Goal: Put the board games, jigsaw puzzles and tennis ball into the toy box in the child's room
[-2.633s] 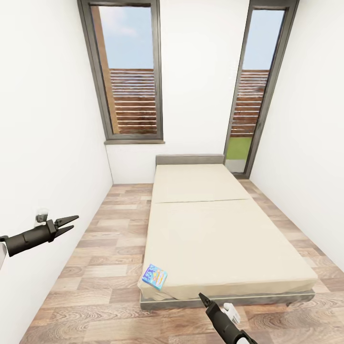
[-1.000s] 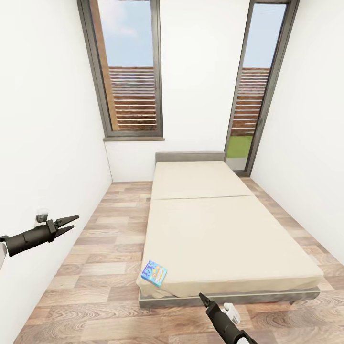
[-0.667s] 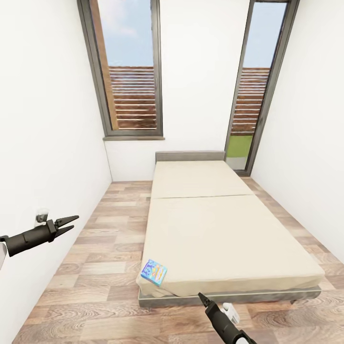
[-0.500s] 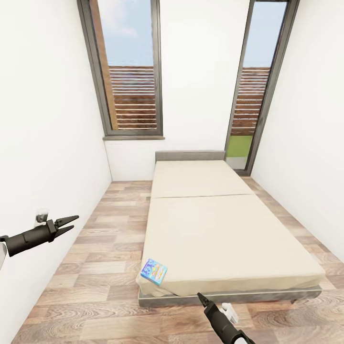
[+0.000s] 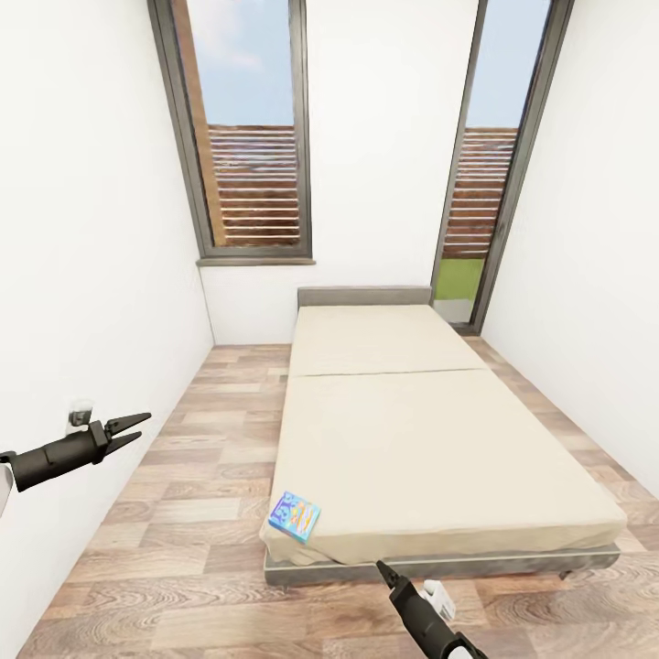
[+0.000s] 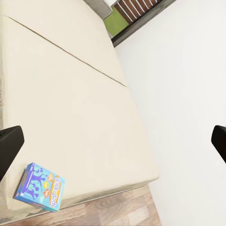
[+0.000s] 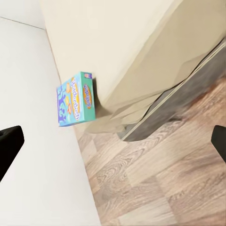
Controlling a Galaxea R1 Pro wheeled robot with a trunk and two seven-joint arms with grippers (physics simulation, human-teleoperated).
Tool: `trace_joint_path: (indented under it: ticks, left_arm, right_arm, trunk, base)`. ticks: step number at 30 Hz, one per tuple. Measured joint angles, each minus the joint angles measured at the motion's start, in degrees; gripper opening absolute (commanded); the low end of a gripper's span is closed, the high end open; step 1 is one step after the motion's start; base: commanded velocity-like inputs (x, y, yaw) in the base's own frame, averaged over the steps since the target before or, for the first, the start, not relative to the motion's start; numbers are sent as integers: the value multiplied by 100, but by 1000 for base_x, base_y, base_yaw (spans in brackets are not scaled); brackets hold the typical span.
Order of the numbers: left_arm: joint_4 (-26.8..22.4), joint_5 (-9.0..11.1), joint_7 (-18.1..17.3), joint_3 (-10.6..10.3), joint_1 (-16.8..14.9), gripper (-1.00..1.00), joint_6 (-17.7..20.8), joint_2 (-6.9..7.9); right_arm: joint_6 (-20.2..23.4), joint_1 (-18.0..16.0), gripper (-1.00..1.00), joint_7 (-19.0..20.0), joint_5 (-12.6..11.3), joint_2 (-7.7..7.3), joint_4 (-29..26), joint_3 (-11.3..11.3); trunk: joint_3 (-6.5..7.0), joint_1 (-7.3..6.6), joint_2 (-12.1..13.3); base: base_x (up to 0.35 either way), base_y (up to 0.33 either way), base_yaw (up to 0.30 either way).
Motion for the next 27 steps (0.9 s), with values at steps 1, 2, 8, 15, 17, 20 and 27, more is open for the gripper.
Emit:
trace_joint_path:
  ticks: [1, 2, 8, 15, 17, 20, 27]
  left_arm:
    - [0, 0, 0, 0, 0, 100, 0, 0]
    - [0, 0, -2, 1, 0, 100, 0, 0]
    - [0, -2, -8, 4, 0, 100, 0, 0]
    - [0, -1, -9, 1, 0, 100, 0, 0]
    - [0, -2, -9, 0, 0, 100, 0, 0]
    - [0, -1, -9, -1, 0, 100, 0, 0]
    - [0, 0, -9, -2, 0, 100, 0, 0]
  right_arm:
    - [0, 0, 100, 1, 0, 0, 0, 0]
    - [-1, 0, 100, 1, 0, -1, 0, 0]
    - [-1, 0, 100, 2, 0, 0, 0, 1]
    - [-1, 0, 100, -1, 1, -5, 0, 0]
    - [-1, 0, 100, 1, 1, -6, 0, 0]
    - [-1, 0, 100, 0, -1, -7, 0, 0]
    - [2, 0, 100, -5, 10, -1, 0, 7]
  trunk:
    - [-18, 22, -40]
    - [-36, 44, -80]
    - [-144, 176, -321]
    - [-269, 330, -602]
    - [-305, 374, -682]
    - [-359, 439, -802]
    - [-485, 593, -1083]
  base:
    - [0, 0, 0]
    - [0, 0, 0]
    - [0, 0, 0]
    - [0, 0, 0]
    - [0, 0, 0]
    - [0, 0, 0]
    - [0, 0, 0]
